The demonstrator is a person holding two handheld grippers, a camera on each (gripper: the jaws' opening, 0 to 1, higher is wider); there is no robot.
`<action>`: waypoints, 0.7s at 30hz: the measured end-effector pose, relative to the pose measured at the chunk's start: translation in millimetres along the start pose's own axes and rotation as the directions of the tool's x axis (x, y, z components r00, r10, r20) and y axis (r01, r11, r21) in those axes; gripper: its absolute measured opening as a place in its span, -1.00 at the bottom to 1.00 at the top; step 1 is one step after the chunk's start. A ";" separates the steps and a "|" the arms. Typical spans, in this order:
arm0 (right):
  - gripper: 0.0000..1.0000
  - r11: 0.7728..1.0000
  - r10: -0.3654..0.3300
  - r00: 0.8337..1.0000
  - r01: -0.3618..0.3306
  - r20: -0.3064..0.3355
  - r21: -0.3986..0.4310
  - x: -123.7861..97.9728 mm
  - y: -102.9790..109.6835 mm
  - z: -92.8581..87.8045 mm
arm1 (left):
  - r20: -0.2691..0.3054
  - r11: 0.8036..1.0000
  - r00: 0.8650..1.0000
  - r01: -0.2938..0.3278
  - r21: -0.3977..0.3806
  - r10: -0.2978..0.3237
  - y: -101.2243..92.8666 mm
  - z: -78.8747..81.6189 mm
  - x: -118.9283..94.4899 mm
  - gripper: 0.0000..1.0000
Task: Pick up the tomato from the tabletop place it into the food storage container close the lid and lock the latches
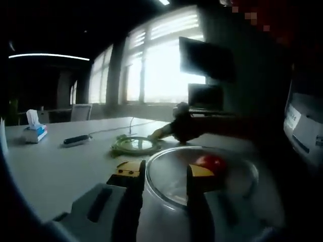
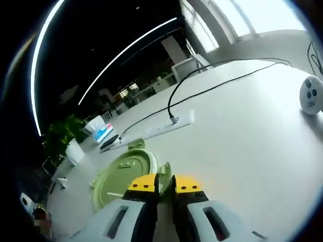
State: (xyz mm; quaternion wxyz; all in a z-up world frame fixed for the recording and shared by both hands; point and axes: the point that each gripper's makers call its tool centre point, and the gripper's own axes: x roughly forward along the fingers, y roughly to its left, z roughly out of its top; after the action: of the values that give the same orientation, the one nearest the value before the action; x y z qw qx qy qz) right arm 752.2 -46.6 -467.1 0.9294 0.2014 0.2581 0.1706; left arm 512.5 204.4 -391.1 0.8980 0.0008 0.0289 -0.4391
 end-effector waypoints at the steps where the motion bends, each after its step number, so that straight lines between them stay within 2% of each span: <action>1: -0.91 1.000 0.002 1.000 -0.002 -0.012 0.014 -1.0 -1.2 -0.7 | 0.000 1.000 1.000 -0.001 -0.002 0.001 0.4 -0.1 -0.1 -0.45; 2: -0.94 0.999 -0.008 1.000 0.009 -0.027 0.036 -1.0 -6.7 1.0 | 0.000 1.000 1.000 -0.002 -0.006 0.002 0.8 -0.3 0.0 -0.45; 3: -0.95 0.994 0.006 0.999 -0.002 -0.043 0.105 -0.9 -4.8 -0.1 | 0.000 1.000 1.000 -0.002 -0.006 0.002 1.1 -0.3 0.0 -0.45; 5: -0.99 0.983 0.016 0.999 -0.006 -0.052 0.185 -1.4 -2.9 -1.4 | 0.001 1.000 1.000 -0.005 -0.008 0.005 1.8 -0.4 0.1 -0.45; 12: -1.00 0.969 0.040 0.999 -0.030 -0.036 0.245 -5.3 3.2 9.2 | 0.004 1.000 1.000 -0.014 -0.020 0.015 4.8 -0.5 0.5 -0.46; 14: -1.00 0.970 0.044 0.999 -0.038 -0.020 0.242 -8.4 7.4 14.8 | 0.004 1.000 1.000 -0.014 -0.022 0.014 4.8 -0.5 0.7 -0.47; 16: -1.00 0.983 0.029 0.999 -0.026 -0.016 0.180 -9.8 9.0 18.3 | 0.003 1.000 1.000 -0.014 -0.020 0.014 4.6 -0.3 0.9 -0.47; 21: -1.00 0.985 0.021 1.000 -0.017 -0.022 0.172 -10.6 8.7 17.4 | 0.004 1.000 1.000 -0.016 -0.025 0.016 4.7 -0.6 0.6 -0.47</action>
State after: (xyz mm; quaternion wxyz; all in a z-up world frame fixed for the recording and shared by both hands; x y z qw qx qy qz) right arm 751.3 -48.5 -445.1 0.9037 0.2813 0.2810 0.1590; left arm 516.5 206.8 -391.8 0.9014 -0.0109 0.0327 -0.4315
